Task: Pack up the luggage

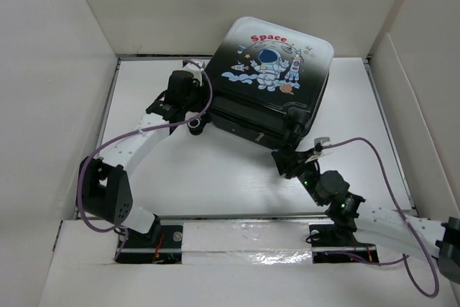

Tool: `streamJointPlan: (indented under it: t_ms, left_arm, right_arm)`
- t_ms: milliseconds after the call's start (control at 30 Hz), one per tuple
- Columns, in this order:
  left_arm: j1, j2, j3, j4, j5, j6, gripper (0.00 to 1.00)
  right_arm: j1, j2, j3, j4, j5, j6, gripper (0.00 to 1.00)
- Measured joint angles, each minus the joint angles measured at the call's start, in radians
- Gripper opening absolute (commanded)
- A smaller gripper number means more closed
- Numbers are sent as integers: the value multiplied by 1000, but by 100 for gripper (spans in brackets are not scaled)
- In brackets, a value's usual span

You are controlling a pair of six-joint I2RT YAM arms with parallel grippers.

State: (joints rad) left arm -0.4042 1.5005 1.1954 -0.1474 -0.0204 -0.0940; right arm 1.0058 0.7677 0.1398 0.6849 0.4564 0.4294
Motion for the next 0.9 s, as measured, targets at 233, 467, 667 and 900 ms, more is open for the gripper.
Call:
streamJointPlan:
  t_ms: [233,467,667,900]
  left_arm:
    - [-54,-156,-286,320,73,-179,0]
    - [-236,-248,-424,432,-30,-307,0]
    - [-336,-272,-480,487,-75,-414,0]
    - [-354,-289,-522,544,-59,-488,0]
  right_arm:
    - [-253,-290,68,-408,-95,13,50]
    - [-570,-57,244,-554,-367,-53,49]
    - [-730,59,322,-626,-525,-113,58]
    - [-692,8,305,-647,-597,-178,44]
